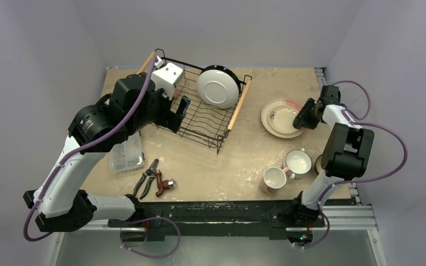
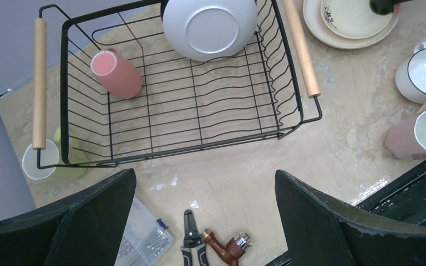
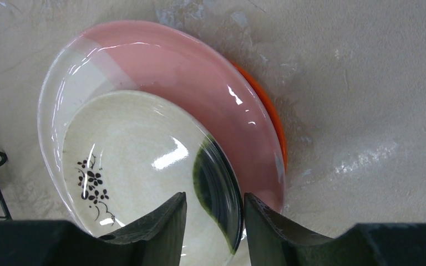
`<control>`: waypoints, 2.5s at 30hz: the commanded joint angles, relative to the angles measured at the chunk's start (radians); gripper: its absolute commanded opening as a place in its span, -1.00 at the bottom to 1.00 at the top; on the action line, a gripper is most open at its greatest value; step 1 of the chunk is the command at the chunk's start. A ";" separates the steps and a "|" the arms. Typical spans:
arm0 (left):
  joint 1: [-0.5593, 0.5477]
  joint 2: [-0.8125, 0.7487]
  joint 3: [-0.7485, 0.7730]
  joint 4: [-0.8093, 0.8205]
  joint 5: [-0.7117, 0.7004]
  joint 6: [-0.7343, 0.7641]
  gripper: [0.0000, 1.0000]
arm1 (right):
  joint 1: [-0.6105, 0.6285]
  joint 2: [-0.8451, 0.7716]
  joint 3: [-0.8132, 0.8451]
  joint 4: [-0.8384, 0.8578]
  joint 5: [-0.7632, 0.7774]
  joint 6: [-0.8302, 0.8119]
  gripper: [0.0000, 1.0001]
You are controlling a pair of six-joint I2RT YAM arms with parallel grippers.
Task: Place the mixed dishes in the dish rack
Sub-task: Pick up the plate at the center of the board, then insert the plate into the dish rack.
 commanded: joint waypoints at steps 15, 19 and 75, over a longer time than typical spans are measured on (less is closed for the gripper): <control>0.018 0.021 0.046 -0.006 -0.031 0.029 0.91 | -0.021 0.022 -0.051 0.101 -0.075 -0.022 -0.81; 0.019 0.026 0.050 -0.008 -0.023 0.029 0.91 | -0.032 -0.003 -0.038 0.095 -0.090 -0.020 -1.00; 0.750 -0.030 -0.321 0.357 0.965 -0.905 0.65 | 0.614 0.036 0.617 0.115 -0.724 0.344 -1.00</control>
